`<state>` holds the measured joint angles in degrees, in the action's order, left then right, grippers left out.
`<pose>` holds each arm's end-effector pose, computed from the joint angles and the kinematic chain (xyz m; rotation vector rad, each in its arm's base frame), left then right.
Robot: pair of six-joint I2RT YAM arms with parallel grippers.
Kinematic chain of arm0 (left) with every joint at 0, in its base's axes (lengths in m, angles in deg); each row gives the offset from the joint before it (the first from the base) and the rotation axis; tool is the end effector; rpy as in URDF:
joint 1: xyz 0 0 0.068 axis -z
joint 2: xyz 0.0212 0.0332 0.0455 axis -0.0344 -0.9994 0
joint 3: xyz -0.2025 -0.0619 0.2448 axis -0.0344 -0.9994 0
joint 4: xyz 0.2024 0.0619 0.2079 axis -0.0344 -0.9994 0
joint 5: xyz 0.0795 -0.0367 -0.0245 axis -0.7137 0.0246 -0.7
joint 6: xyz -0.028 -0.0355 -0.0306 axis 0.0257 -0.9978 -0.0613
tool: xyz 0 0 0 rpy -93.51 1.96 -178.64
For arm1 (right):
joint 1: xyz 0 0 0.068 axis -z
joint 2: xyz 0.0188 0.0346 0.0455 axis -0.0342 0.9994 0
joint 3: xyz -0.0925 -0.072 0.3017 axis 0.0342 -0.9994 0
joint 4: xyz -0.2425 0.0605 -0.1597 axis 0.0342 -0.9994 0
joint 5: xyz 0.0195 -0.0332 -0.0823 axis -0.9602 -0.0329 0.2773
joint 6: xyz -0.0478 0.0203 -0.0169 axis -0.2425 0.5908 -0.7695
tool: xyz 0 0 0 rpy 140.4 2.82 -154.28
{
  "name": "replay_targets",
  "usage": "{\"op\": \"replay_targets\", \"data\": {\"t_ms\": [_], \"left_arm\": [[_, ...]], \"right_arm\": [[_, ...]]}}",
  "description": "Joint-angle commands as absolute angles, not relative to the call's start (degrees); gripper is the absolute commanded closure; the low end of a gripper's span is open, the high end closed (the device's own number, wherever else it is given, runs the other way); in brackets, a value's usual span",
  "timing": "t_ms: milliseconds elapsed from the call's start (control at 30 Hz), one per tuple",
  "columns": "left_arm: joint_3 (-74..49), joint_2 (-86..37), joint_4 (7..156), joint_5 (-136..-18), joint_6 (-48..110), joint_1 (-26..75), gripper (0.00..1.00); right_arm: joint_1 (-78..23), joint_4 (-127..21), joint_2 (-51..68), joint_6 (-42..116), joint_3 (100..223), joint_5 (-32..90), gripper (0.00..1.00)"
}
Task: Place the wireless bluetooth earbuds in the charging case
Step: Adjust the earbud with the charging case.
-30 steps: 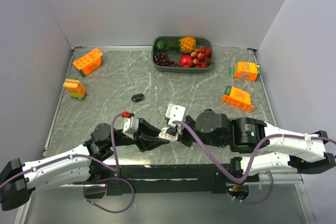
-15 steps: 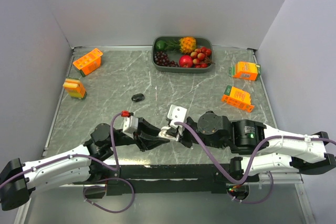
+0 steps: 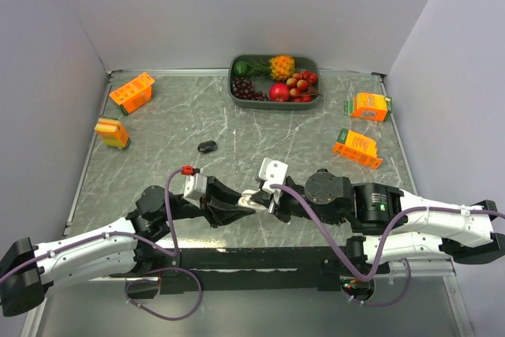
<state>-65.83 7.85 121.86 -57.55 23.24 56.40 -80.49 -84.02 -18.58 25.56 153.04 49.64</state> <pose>0.0756 -0.1551 0.3026 0.8893 1.1279 -1.4407 0.0341 0.1961 0.4573 -1.2237 1.5174 0.7084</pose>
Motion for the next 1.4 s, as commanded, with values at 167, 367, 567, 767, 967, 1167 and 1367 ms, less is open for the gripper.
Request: {"op": "replay_targets", "data": {"t_ms": [167, 367, 567, 767, 967, 1167, 1367], "left_arm": [[-64.6, 6.87, 126.07, -57.13, 22.18, 56.65, 0.99], [-64.69, 7.13, 126.07, -57.3, 22.18, 56.65, 0.99], [-65.04, 7.83, 126.42, -57.83, 22.18, 56.65, 0.99], [-64.95, 8.01, 127.21, -57.83, 21.92, 56.74, 0.99], [-65.3, 8.09, 128.7, -57.92, 21.21, 56.65, 0.99], [-65.3, 7.92, 129.14, -57.74, 21.04, 56.74, 0.99], [-65.13, 7.57, 129.49, -57.13, 20.95, 56.65, 0.99]], "right_arm": [[-81.09, -79.63, -19.19, 24.53, 152.48, 51.19, 1.0], [-81.18, -79.98, -18.66, 24.44, 152.39, 51.02, 1.0], [-81.27, -80.33, -18.83, 24.53, 151.95, 49.96, 1.0], [-81.71, -79.9, -19.19, 24.18, 150.99, 50.05, 1.0], [-82.06, -78.58, -20.07, 23.39, 149.58, 48.82, 1.0], [-82.24, -78.75, -20.51, 22.69, 148.96, 46.98, 1.0], [-82.41, -80.24, -20.07, 21.55, 149.05, 44.6, 1.0]]}}
